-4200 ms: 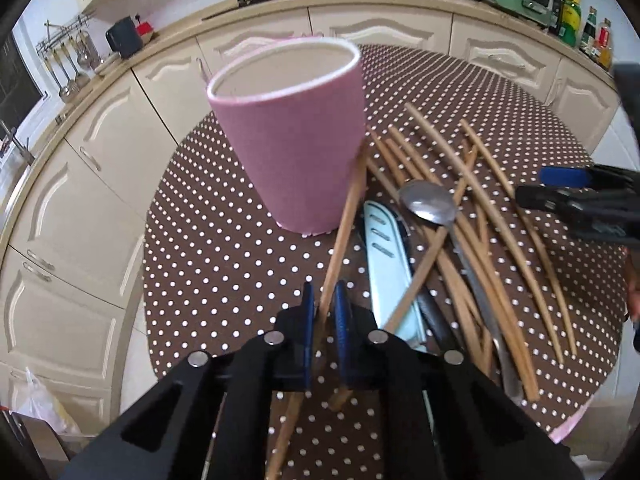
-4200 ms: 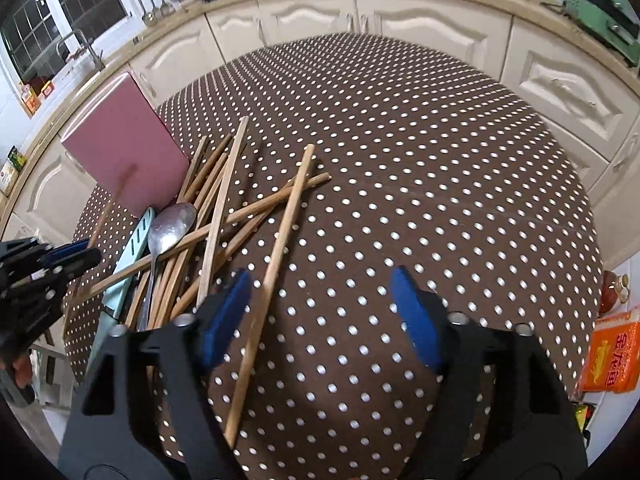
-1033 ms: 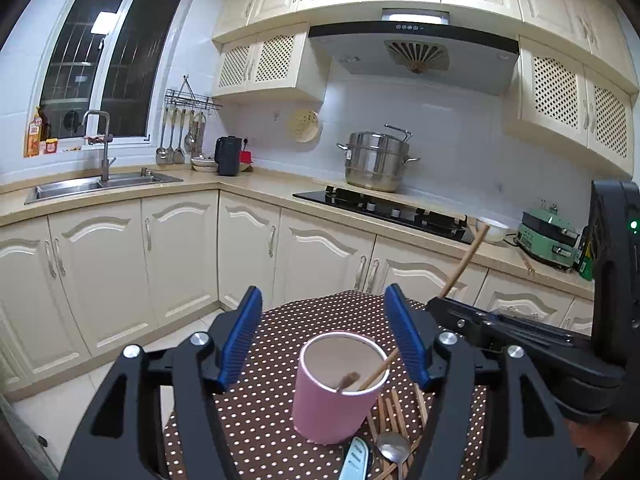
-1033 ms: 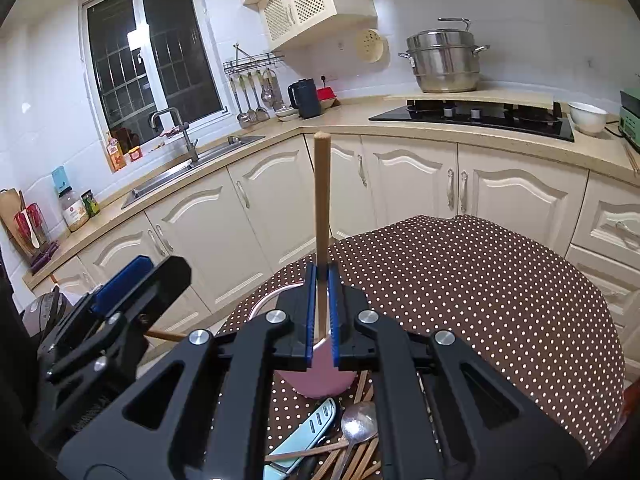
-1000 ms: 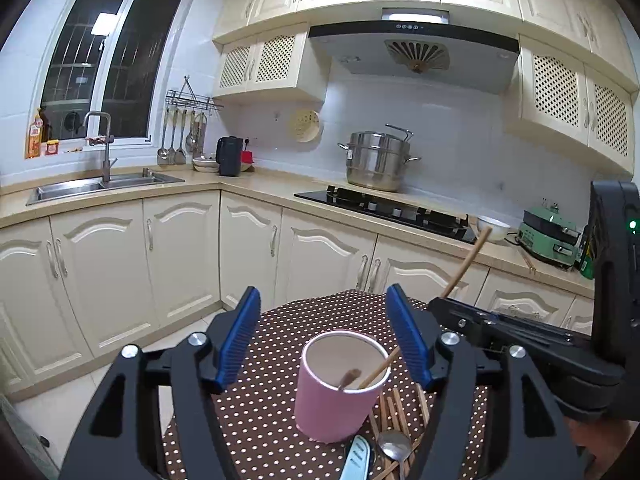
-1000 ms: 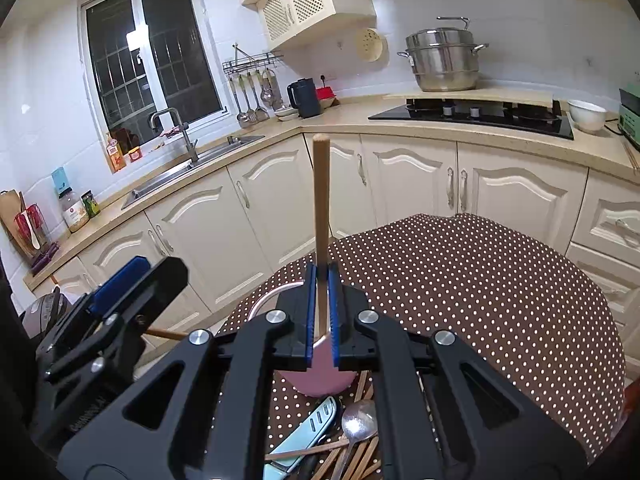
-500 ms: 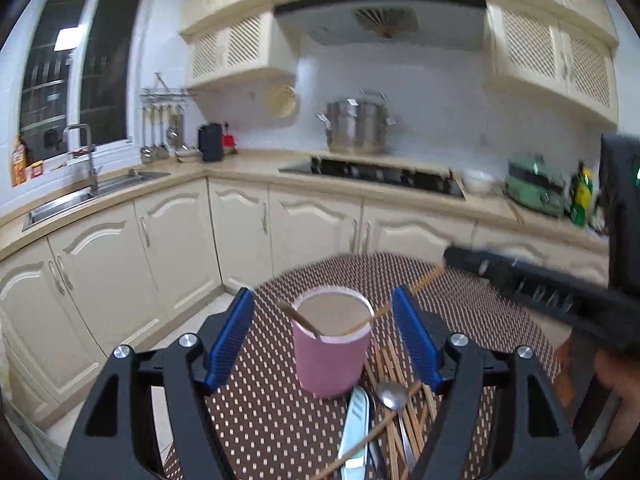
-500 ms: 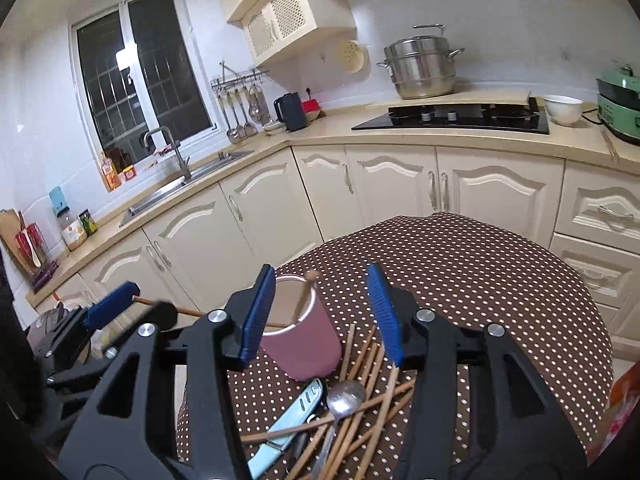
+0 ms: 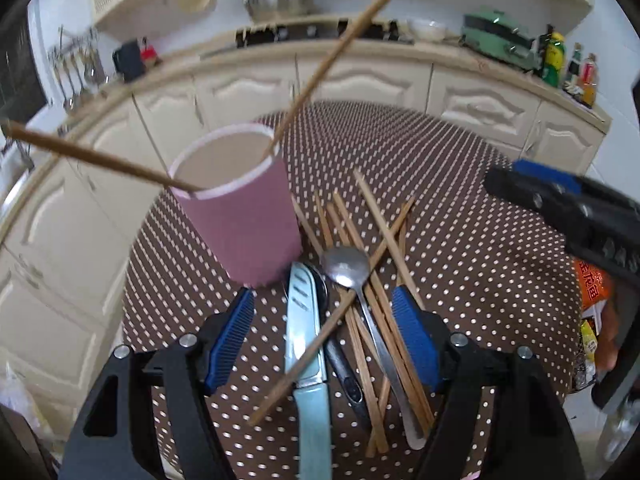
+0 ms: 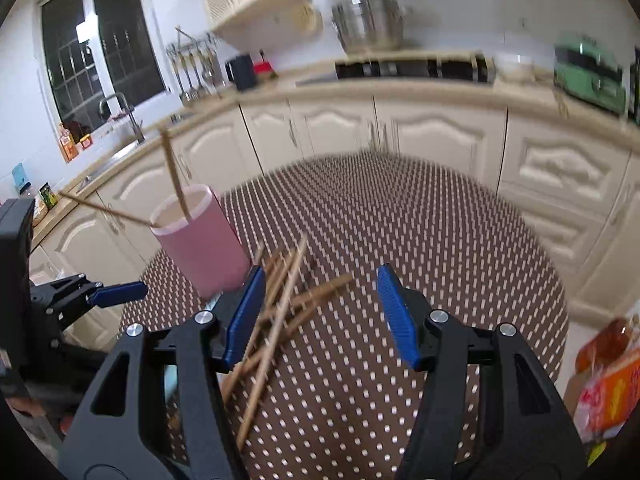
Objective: Organize utensils
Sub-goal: 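Move both grippers back down to the utensil pile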
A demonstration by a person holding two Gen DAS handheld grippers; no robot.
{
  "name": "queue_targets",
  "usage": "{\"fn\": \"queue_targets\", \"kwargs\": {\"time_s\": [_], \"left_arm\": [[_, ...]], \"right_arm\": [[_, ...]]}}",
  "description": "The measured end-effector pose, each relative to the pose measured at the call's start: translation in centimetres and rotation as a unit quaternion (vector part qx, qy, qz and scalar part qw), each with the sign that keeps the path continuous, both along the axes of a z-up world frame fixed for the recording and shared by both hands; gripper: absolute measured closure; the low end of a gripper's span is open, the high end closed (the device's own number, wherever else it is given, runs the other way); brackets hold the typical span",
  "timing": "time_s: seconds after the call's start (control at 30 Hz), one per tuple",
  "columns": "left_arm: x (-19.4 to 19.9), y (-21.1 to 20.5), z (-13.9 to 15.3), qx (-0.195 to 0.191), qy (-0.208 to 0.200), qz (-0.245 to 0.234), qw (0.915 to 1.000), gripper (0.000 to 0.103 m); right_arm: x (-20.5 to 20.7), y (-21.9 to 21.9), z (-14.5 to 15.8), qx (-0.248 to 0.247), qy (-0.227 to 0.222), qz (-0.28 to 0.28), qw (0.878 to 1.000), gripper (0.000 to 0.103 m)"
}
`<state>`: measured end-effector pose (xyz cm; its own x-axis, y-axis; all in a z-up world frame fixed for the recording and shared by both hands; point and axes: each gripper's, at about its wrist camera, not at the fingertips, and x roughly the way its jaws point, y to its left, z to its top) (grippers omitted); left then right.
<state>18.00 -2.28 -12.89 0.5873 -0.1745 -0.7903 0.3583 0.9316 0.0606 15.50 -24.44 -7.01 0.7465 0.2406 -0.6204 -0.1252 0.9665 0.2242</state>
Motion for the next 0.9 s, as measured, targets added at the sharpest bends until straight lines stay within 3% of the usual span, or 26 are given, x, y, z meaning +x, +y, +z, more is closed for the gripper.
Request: {"fn": "queue_targets", "kwargs": {"time_s": [0.27,0.43,0.6,0.67,0.77,0.9], "left_arm": [[0.9,0.7,-1.2,-0.009,0.024,0.031,0.9992,0.033],[1.0,1.5,-1.0,-0.027,0.035,0.037,0.9983,0.033],[2.0,1.6,-1.6,-0.063,0.078,0.037,0.9943,0.045],[2.6,1.1,-2.0,-0.063,0.087,0.039,0.9934,0.045],[2.9,0.1,-2.5,-0.063,0.092,0.036,0.9931,0.045],[4.1,-1.4,-3.0,-0.057,0.108,0.034,0.9919,0.05]], "right_arm": [[2.5,1.2,-4.9,0.025,0.096,0.046,0.994,0.045],[4.2,2.3,-6.2,0.061,0.129,0.069,0.987,0.065],[5.8,3.3,-6.4,0.058,0.148,0.079,0.984,0.069],[6.5,3.8,-6.8,0.055,0.16,0.086,0.982,0.072],[7.0,3.8,-6.8,0.063,0.161,0.087,0.981,0.09],[6.9,2.7,-6.5,0.079,0.155,0.086,0.981,0.094]]}}
